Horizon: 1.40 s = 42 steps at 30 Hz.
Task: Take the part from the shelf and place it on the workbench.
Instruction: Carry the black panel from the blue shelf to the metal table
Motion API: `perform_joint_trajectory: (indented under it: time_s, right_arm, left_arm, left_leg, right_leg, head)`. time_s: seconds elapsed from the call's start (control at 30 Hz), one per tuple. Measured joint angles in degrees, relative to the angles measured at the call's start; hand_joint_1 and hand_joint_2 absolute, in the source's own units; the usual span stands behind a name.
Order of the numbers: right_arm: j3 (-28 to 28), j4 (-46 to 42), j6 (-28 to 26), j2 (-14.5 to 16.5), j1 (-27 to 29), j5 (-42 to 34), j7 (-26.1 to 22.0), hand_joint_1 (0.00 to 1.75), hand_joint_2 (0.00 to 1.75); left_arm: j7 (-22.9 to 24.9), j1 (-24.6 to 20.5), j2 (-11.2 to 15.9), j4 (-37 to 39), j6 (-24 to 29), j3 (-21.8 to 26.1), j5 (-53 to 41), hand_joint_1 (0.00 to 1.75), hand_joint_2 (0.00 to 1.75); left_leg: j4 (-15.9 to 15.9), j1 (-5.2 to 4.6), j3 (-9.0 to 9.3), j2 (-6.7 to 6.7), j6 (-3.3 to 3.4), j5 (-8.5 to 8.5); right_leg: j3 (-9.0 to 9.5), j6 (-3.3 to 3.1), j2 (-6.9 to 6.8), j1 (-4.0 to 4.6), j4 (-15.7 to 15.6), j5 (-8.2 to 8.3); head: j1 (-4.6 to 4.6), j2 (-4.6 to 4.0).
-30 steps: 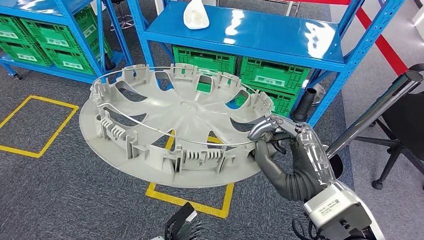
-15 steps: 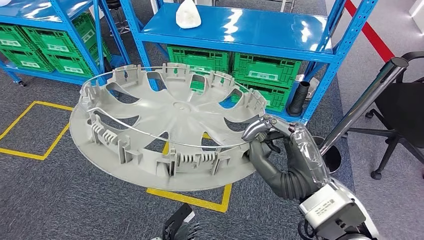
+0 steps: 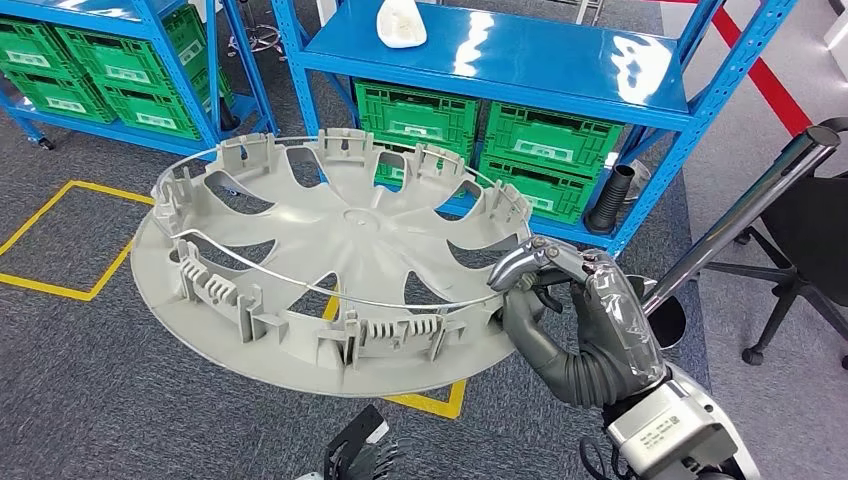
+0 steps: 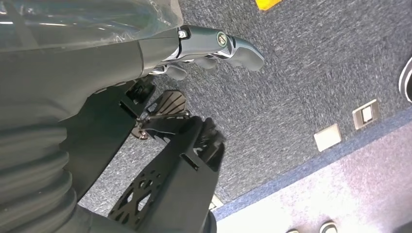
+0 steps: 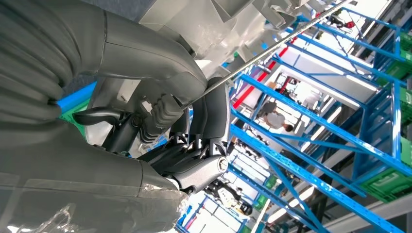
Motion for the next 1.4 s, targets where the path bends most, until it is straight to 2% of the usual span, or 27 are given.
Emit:
perform_joint_trajectory:
  time_s: [0.07,0.1,0.17,0.23,0.3,0.4,0.43,0.47,0.5,0.57,0.6,0.67,0.7,0.73,0.77,0.83,0.9,0.93,0.97,1.0,1.03,1.1,1.17,1.2,1.27,1.33,1.4]
  right_arm:
    - [0.0,0.0,0.1,0.0,0.1,0.0,0.0,1.75,1.75]
    - [-0.1,0.1,0.1,0.0,0.1,0.0,0.0,1.75,1.75]
    - [-0.1,0.1,0.1,0.0,0.1,0.0,-0.1,1.75,1.75]
    - [-0.2,0.1,0.1,0.0,0.1,0.0,-0.1,1.75,1.75]
    - [-0.2,0.1,0.2,0.0,0.1,0.0,-0.1,1.75,1.75]
    - [-0.2,0.1,0.2,0.0,0.1,0.0,-0.2,1.75,1.75]
    - [-0.2,0.1,0.3,0.0,0.1,0.0,-0.2,1.75,1.75]
    - [-0.2,0.1,0.3,0.0,0.1,0.0,-0.3,1.75,1.75]
    - [-0.2,0.1,0.3,0.0,0.1,0.0,-0.3,1.75,1.75]
    - [-0.2,0.2,0.4,0.0,0.1,0.0,-0.3,1.75,1.75]
    - [-0.2,0.2,0.4,0.0,0.1,0.0,-0.3,1.75,1.75]
    - [-0.3,0.2,0.4,0.0,0.1,0.0,-0.3,1.75,1.75]
    - [-0.3,0.2,0.4,0.0,0.1,0.0,-0.3,1.75,1.75]
    - [-0.3,0.2,0.4,0.0,0.1,0.0,-0.3,1.75,1.75]
    - [-0.3,0.2,0.4,0.0,0.1,0.0,-0.3,1.75,1.75]
    - [-0.3,0.2,0.4,-0.1,0.1,0.0,-0.3,1.75,1.75]
    - [-0.3,0.3,0.4,-0.1,0.2,0.0,-0.3,1.75,1.75]
    - [-0.3,0.3,0.4,-0.1,0.3,0.0,-0.3,1.75,1.75]
    - [-0.3,0.3,0.4,-0.2,0.3,0.0,-0.3,1.75,1.75]
    - [-0.3,0.3,0.5,-0.2,0.4,0.0,-0.3,1.75,1.75]
    - [-0.3,0.3,0.5,-0.2,0.4,0.0,-0.2,1.75,1.75]
    - [-0.3,0.3,0.5,-0.3,0.4,0.0,-0.2,1.75,1.75]
    - [-0.4,0.3,0.6,-0.4,0.4,0.0,-0.1,1.75,1.75]
    - [-0.4,0.3,0.7,-0.4,0.4,0.0,0.0,1.75,1.75]
    - [-0.3,0.3,0.9,-0.4,0.3,0.0,0.3,1.75,1.75]
    - [-0.3,0.3,1.0,-0.4,0.2,0.0,0.7,1.75,1.75]
    - [-0.3,0.3,1.0,-0.3,0.3,0.0,1.0,1.75,1.75]
  left_arm:
    - [-0.1,0.0,0.0,0.0,0.0,0.0,0.0,0.00,1.75]
    - [-0.1,-0.1,0.0,0.0,0.0,0.0,0.0,0.00,1.75]
    - [-0.2,-0.1,-0.1,-0.1,0.1,0.0,0.0,0.00,1.75]
    - [-0.2,0.0,-0.1,-0.1,0.1,0.0,0.0,0.00,1.75]
    - [-0.2,0.1,-0.1,-0.1,0.1,0.0,0.0,0.00,1.75]
    - [-0.3,0.0,0.0,-0.1,0.1,0.0,0.1,0.00,1.75]
    - [-0.3,0.1,0.0,-0.1,0.1,0.0,0.1,0.00,1.75]
    - [-0.3,0.2,0.0,-0.1,0.1,0.0,0.1,0.00,1.75]
    - [-0.3,0.2,0.0,-0.1,0.1,0.0,0.1,0.00,1.75]
    - [-0.3,0.3,0.0,-0.1,0.1,0.0,0.1,0.00,1.75]
    - [-0.3,0.2,0.1,-0.1,0.1,0.0,0.1,0.00,1.75]
    - [-0.3,0.1,0.1,-0.2,0.1,0.0,0.1,0.00,1.75]
    - [-0.3,0.1,0.1,-0.2,0.1,0.0,0.1,0.00,1.75]
    - [-0.4,0.2,0.1,-0.2,0.1,0.0,0.1,0.00,1.75]
    - [-0.4,0.3,0.1,-0.2,0.1,0.0,0.1,0.00,1.75]
    - [-0.4,0.3,0.1,-0.3,0.1,0.0,0.1,0.00,1.75]
    - [-0.4,0.3,0.0,-0.4,0.1,0.0,0.1,0.00,1.75]
    - [-0.4,0.3,-0.1,-0.4,0.1,0.0,0.1,0.00,1.75]
    - [-0.4,0.4,-0.1,-0.4,0.1,0.0,0.1,0.00,1.75]
    - [-0.4,0.5,-0.1,-0.4,0.1,0.0,0.1,0.00,1.75]
    - [-0.4,0.5,-0.1,-0.5,0.1,0.0,0.1,0.00,1.75]
    - [-0.5,0.4,-0.2,-0.5,0.1,0.0,0.1,0.00,1.75]
    - [-0.5,0.4,-0.2,-0.6,0.1,0.0,0.1,0.00,1.75]
    - [-0.5,0.4,-0.2,-0.6,0.1,0.0,0.1,0.00,1.75]
    - [-0.5,0.7,-0.2,-0.6,0.1,0.0,0.0,0.00,1.75]
    - [-0.5,0.7,-0.1,-0.6,0.0,0.0,-0.2,0.00,1.75]
    - [-0.5,0.3,-0.1,-0.7,0.0,0.0,-0.3,0.00,1.75]
  left_leg:
    - [0.3,0.01,-0.19,-0.61,-0.22,-0.06]
    - [0.6,0.01,-0.45,-0.94,-0.47,-0.05]
    - [0.8,0.12,-1.24,-1.57,-1.18,0.22]
    - [0.8,0.26,-1.74,-2.15,-1.90,0.53]
    - [1.7,0.21,-2.23,-1.67,-2.56,-0.34]
    - [9.8,0.36,-5.76,-0.48,-3.42,-4.77]
    - [12.8,0.43,-7.07,-0.40,-3.60,-5.77]
    - [14.2,0.45,-7.63,-0.36,-3.71,-5.78]
    - [13.9,0.46,-7.38,-0.30,-3.75,-4.96]
    - [8.2,0.42,-4.33,0.66,-3.54,-1.41]
    - [4.8,0.11,-2.62,1.97,-3.22,-0.21]
    - [1.1,-0.45,-1.03,3.91,-2.26,0.44]
    - [0.6,-0.71,-1.01,4.12,-1.75,0.22]
    - [0.6,-0.66,-1.17,3.53,-1.30,0.31]
    - [0.5,-0.55,-1.27,2.94,-0.96,0.48]
    - [0.2,-0.26,-1.38,1.84,-0.32,0.84]
    - [0.2,-0.18,-1.57,0.60,0.01,1.01]
    - [0.2,-0.23,-1.63,-0.09,0.09,1.05]
    - [0.3,-0.28,-1.67,-0.80,0.11,1.06]
    - [0.4,-0.31,-1.69,-1.54,0.10,1.05]
    - [0.6,-0.32,-1.69,-2.29,0.06,1.02]
    - [1.0,-0.26,-1.97,-3.76,-0.23,0.93]
    - [1.3,0.01,-2.76,-5.08,-0.86,1.09]
    - [1.3,0.16,-3.13,-5.73,-1.25,1.31]
    - [1.2,0.28,-3.47,-6.41,-2.00,1.49]
    - [3.4,0.08,-4.47,-4.37,-2.72,-0.04]
    - [9.6,0.15,-7.27,-1.42,-3.30,-3.23]
  right_leg:
    - [3.74,-0.51,1.35,-0.03,-7.1,3.63]
    - [5.27,-0.77,2.17,-0.04,-10.3,4.73]
    - [6.37,-1.20,3.04,0.07,-13.2,4.90]
    - [6.29,-1.59,2.20,0.06,-13.8,4.94]
    - [6.58,-2.15,1.19,-0.25,-14.5,5.28]
    - [6.84,-2.61,-0.55,-0.34,-14.8,5.43]
    - [6.83,-2.65,-1.14,-0.32,-14.8,5.40]
    - [6.82,-2.65,-1.70,-0.30,-14.7,5.35]
    - [6.81,-2.61,-2.22,-0.28,-14.6,5.30]
    - [6.87,-2.37,-3.21,-0.25,-14.4,5.11]
    - [6.88,-2.14,-3.66,-0.07,-14.3,4.97]
    - [6.85,-1.60,-4.59,0.31,-14.1,4.83]
    - [6.87,-1.33,-5.21,0.48,-14.1,4.81]
    - [6.90,-1.09,-5.76,0.48,-14.2,4.76]
    - [6.87,-0.80,-5.53,0.41,-14.0,4.38]
    - [5.64,-0.41,-3.27,0.23,-10.9,2.06]
    - [2.40,-0.31,-0.78,0.14,-3.7,-1.60]
    - [0.81,-0.33,-0.39,0.15,-0.4,-2.73]
    - [-0.11,-0.39,-0.25,0.17,1.4,-2.82]
    - [-0.03,-0.49,-0.15,0.18,1.0,-1.74]
    - [0.98,-0.65,0.18,0.17,-1.4,0.22]
    - [3.89,-1.11,2.87,-0.01,-8.5,4.10]
    - [5.42,-1.38,5.17,-0.11,-12.7,5.17]
    - [5.52,-1.49,5.19,-0.05,-13.0,4.99]
    - [5.76,-1.90,3.79,-0.10,-13.5,5.06]
    - [6.26,-2.42,2.14,-0.40,-14.1,5.25]
    - [6.53,-2.77,0.44,-0.42,-14.3,5.18]
  head:
    - [0.08,0.00]
    - [0.08,0.01]
    - [0.11,0.01]
    - [0.13,0.01]
    - [-0.12,0.00]
    - [-0.94,0.01]
    - [-1.04,0.01]
    - [-1.11,0.01]
    - [-1.20,0.01]
    - [-1.38,0.02]
    - [-1.48,0.02]
    - [-1.53,0.02]
    - [-1.50,0.02]
    - [-1.44,0.02]
    - [-1.35,0.01]
    - [-1.02,0.01]
    - [-0.47,0.01]
    - [-0.28,0.01]
    - [-0.17,0.01]
    - [-0.13,0.01]
    - [-0.09,0.00]
    - [0.01,0.00]
    - [0.05,0.00]
    - [0.04,0.00]
    - [0.01,0.01]
    - [-0.56,0.01]
    - [-1.21,0.01]
